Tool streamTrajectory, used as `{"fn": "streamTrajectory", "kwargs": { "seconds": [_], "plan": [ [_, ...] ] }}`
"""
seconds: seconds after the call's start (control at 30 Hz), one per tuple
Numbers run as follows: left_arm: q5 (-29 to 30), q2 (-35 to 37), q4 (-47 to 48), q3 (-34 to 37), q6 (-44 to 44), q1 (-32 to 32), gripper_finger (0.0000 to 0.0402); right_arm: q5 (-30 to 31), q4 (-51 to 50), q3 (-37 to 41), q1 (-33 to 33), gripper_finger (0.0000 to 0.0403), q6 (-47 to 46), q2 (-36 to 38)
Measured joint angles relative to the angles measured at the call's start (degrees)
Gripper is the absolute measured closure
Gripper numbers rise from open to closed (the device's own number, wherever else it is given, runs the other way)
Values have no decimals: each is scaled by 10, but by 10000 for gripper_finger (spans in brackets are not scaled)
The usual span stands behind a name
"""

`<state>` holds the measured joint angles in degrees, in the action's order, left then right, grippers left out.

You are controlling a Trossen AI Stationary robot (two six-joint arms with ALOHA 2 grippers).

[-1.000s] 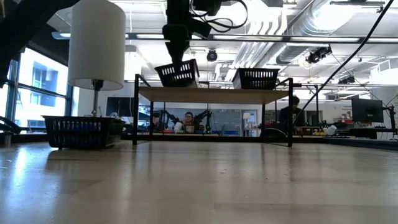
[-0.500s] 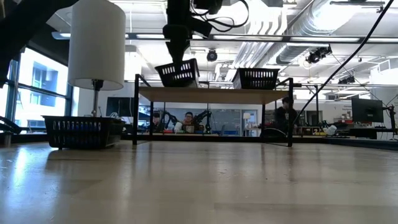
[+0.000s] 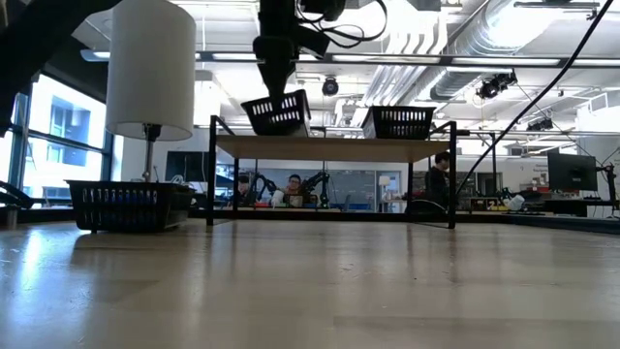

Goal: Pick & Place Office Desk Supplies
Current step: Put the bottom bin onto the shelf

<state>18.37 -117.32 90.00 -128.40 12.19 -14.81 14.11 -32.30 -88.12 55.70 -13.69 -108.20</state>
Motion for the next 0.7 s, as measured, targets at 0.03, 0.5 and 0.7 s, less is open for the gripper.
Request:
{"fn": "streamTrajectory", "kwargs": {
  "seconds": [0.03,0.5,0.7],
  "plan": [
    [-6,1,0,0,0,0,401,-1,0,0,0,292,1,0],
    [-16,1,0,0,-56,5,376,-8,1,0,0,292,3,0],
    [-15,1,0,0,-72,5,349,-8,2,0,0,292,3,0]
  ]
}}
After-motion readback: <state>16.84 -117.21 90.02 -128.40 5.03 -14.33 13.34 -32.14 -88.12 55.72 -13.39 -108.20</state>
